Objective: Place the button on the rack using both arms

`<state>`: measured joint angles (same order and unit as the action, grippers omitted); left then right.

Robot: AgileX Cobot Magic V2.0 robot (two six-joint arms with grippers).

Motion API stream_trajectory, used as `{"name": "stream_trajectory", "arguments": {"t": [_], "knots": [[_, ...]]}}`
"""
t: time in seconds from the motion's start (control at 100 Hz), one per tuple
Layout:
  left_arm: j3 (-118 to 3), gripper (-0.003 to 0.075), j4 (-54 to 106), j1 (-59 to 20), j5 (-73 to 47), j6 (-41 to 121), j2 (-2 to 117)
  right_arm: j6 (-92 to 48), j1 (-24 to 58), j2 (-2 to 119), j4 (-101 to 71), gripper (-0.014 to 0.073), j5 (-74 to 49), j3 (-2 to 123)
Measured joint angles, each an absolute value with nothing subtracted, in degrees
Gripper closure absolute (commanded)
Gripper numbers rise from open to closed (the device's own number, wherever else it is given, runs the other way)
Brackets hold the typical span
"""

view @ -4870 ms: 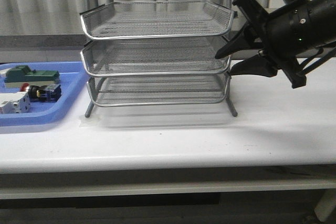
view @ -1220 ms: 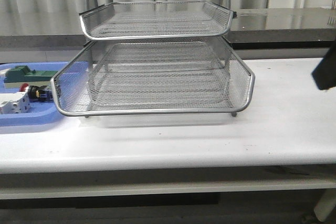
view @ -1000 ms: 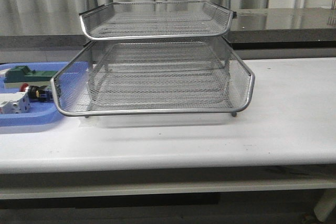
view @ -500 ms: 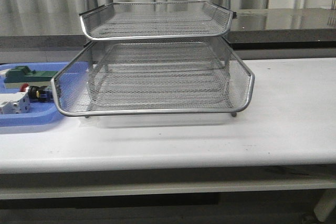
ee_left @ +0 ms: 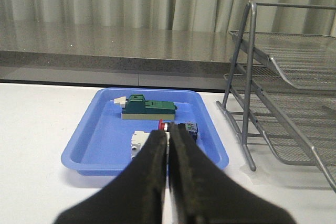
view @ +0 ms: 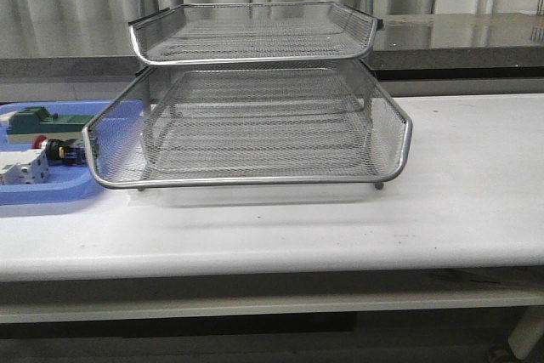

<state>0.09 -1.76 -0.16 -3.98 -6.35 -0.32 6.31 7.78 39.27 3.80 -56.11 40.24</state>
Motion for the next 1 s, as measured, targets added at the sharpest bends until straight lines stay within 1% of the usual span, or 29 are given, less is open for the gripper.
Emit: {"name": "stream_trajectory", "arguments": {"t": [1.0], "knots": [[0.1, 0.0716, -4.2, -0.2, -4.0, -6.3, -0.3, 6.4, 7.8, 39.3, 3.8, 0.0664, -56.6, 40.2]]}}
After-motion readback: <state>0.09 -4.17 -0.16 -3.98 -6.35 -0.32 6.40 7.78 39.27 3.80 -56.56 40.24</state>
